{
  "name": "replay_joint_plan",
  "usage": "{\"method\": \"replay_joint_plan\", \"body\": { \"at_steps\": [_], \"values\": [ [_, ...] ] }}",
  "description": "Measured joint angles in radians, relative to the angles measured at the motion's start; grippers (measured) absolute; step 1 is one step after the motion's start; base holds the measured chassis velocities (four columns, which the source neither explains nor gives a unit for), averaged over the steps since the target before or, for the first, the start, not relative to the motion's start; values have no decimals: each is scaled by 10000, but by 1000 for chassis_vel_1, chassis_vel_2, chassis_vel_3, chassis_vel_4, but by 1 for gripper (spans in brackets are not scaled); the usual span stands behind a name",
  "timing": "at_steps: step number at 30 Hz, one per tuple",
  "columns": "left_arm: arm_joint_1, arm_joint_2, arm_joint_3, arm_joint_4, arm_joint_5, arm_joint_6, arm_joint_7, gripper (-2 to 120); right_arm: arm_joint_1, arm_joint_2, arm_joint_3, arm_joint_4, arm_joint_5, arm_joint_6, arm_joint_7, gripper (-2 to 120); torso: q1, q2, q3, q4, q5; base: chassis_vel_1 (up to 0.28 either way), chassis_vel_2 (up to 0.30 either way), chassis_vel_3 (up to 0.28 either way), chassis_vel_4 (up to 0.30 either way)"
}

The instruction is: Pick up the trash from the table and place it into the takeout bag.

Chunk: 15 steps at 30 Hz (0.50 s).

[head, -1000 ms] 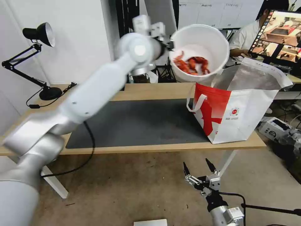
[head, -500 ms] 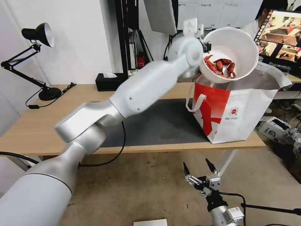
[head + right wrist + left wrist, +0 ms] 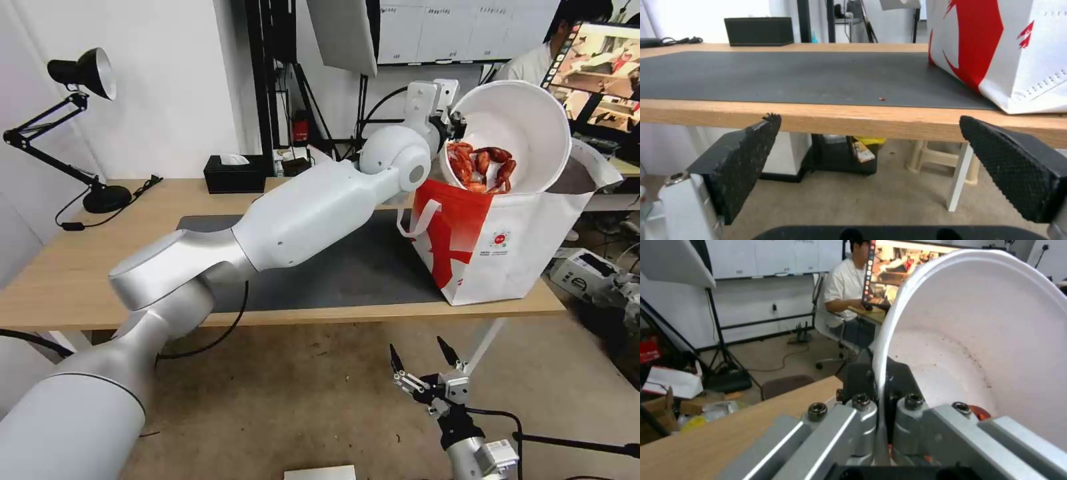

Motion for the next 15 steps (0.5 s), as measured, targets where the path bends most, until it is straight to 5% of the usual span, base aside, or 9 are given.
{"method": "replay_joint_plan", "body": {
  "at_steps": [7, 15],
  "values": [
    [0, -47, 24, 147, -442, 378, 158, 1, 0, 0, 0, 0, 0, 0, 0, 100, 0, 0, 0, 0, 0, 0, 0, 0, 0],
    [54, -78, -78, -73, -1641, 1055, 185, 27, 0, 0, 0, 0, 0, 0, 0, 100, 0, 1, 0, 0, 0, 0, 0, 0, 0]
  ]
}}
